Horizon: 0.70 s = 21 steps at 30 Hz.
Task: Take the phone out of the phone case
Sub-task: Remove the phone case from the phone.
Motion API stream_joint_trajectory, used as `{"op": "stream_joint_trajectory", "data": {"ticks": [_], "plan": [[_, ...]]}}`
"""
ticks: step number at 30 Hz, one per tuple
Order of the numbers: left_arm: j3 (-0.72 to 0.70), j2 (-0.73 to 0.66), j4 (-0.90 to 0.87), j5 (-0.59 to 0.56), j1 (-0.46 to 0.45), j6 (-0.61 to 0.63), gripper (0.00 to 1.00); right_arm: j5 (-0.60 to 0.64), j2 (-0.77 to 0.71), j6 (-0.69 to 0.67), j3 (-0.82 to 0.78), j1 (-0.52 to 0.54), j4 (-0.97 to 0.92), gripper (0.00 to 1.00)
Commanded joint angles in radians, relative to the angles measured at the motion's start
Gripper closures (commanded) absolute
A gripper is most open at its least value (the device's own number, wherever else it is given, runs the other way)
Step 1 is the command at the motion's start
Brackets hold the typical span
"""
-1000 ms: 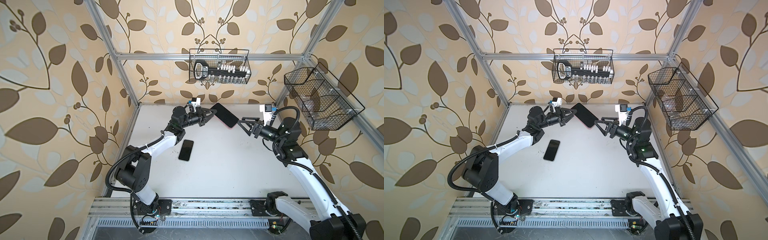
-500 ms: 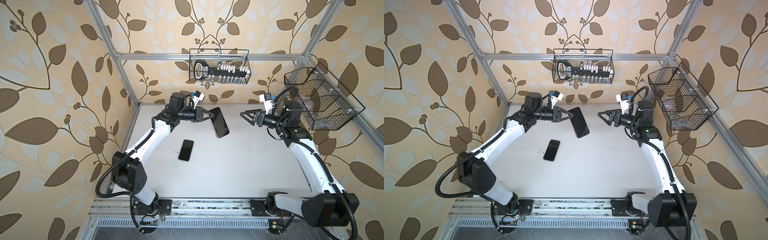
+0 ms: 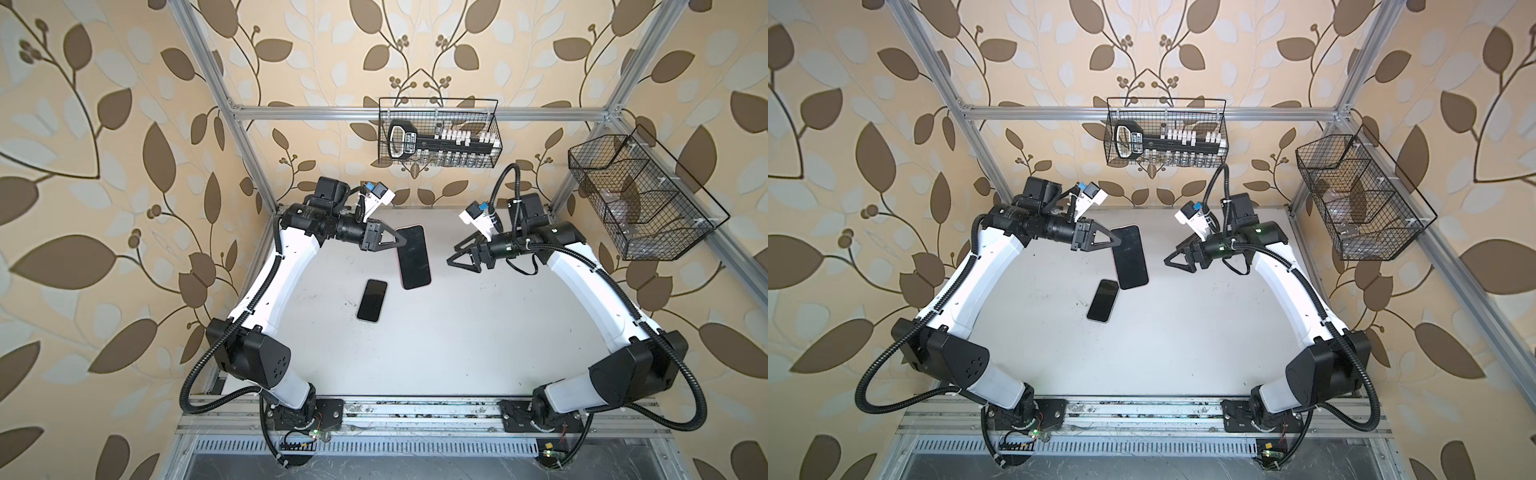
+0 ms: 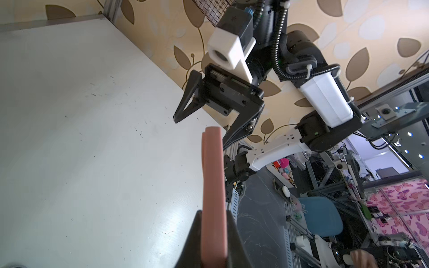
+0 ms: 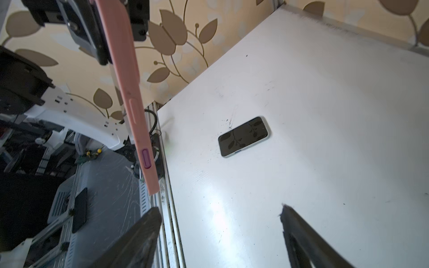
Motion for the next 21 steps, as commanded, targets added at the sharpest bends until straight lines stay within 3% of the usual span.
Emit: {"op": "stream_joint_trajectory", "data": {"ticks": [1,6,10,21], "plan": [[0.099,0.029,-0.196,0.105,0.010,0.234,1.00,0.031,0.011,-0.115,0.042,0.053,-0.104,0.19],[0.185,0.109,-0.389,0.055,0.010,0.394,1.00,0.048,0.027,-0.137,0.041,0.121,-0.116,0.20],[0.192,0.150,-0.432,0.037,0.010,0.451,1.00,0.083,0.028,-0.140,0.028,0.152,-0.114,0.21],[0.154,0.117,-0.348,0.038,0.005,0.418,1.00,0.130,0.067,-0.156,0.014,0.218,-0.102,0.25]]}}
